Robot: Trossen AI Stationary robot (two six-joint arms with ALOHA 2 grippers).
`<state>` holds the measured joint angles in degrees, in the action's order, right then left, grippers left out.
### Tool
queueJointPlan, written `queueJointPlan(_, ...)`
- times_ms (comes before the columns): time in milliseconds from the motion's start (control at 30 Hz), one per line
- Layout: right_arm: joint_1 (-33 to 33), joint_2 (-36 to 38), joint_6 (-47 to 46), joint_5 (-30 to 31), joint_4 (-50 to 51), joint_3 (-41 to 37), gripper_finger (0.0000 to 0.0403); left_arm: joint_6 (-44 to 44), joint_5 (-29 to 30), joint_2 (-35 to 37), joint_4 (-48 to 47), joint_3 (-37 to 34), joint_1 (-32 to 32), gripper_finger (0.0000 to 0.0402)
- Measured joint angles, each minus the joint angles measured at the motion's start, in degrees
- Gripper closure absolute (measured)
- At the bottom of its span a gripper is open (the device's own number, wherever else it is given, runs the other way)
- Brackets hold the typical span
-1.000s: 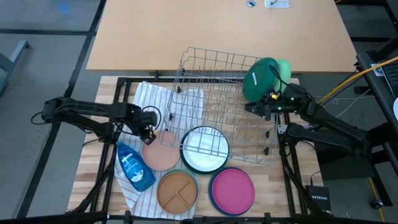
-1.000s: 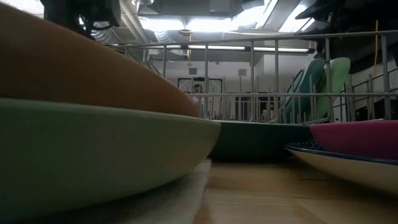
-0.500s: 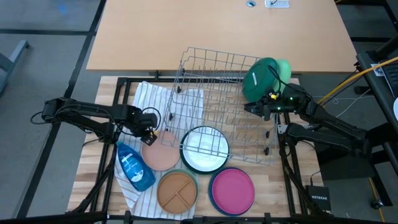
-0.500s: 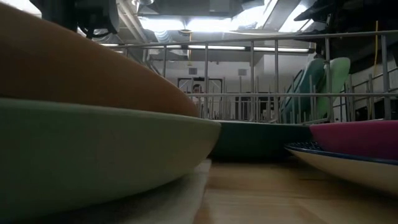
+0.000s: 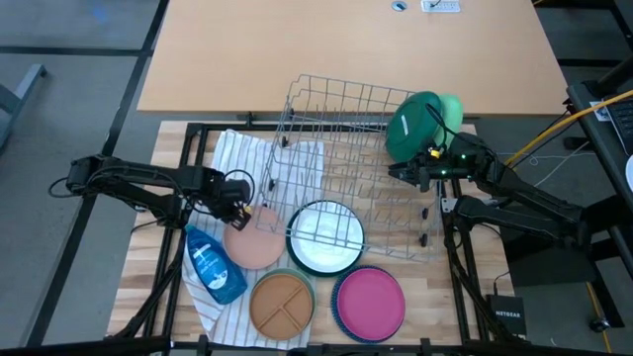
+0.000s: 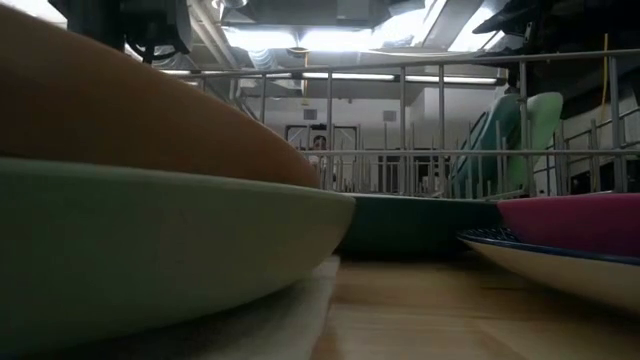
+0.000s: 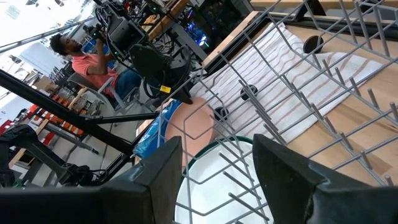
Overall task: Sort dishes
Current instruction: Put the light orange plate in the dish rack
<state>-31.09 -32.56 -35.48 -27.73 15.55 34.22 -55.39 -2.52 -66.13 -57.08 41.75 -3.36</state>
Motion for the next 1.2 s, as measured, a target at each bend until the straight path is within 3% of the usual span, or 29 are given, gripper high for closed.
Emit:
queueJointPlan(700, 0.00, 0.00, 0.00, 0.03, 0.02, 0.00, 0.0203, -7.54, 5.22, 0.11, -32.42, 17.91, -0.07, 0.0400)
queueJointPlan(1200, 0.00, 0.02, -0.15, 0.02, 0.03, 0.00, 0.0203, -4.17, 14.99, 0.31, -33.32, 29.29, -0.07, 0.0400)
